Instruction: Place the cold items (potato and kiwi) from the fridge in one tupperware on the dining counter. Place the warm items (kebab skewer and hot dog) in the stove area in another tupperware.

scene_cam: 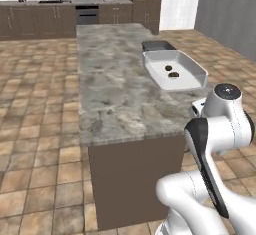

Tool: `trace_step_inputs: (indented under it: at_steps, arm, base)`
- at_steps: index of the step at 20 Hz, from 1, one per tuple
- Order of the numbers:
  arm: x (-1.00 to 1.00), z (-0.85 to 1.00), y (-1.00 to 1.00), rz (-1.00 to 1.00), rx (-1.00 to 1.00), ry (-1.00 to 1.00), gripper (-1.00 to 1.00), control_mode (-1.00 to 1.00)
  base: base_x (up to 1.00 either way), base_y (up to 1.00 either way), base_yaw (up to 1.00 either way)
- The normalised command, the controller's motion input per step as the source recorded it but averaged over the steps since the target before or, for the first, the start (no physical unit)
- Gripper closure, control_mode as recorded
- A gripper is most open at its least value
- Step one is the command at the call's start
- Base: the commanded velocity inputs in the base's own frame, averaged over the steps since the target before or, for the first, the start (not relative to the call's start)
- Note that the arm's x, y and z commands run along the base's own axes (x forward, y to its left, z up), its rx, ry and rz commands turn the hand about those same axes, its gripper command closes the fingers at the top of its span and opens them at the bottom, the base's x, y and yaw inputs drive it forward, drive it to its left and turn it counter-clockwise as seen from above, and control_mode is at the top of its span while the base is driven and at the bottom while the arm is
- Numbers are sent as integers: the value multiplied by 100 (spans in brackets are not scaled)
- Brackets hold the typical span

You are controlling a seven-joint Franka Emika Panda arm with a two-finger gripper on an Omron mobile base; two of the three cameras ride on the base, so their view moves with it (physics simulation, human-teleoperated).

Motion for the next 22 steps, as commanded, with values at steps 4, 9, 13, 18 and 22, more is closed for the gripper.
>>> trace_step_inputs:
  at_steps: [4, 9, 13, 18, 22]
  arm:
    - [0, 0, 0, 0, 0, 0, 100, 100]
    - [0, 0, 0, 0, 0, 0, 100, 100]
    - [0, 0, 0, 0, 0, 0, 100, 100]
    - [0, 0, 0, 0, 0, 0, 100, 100]
    - [0, 0, 0, 0, 0, 0, 100, 100]
  base:
    - [20, -100, -5]
    - [24, -100, -1]
    - [32, -100, -1]
    - [37, -100, 0]
    - [69, -100, 0]
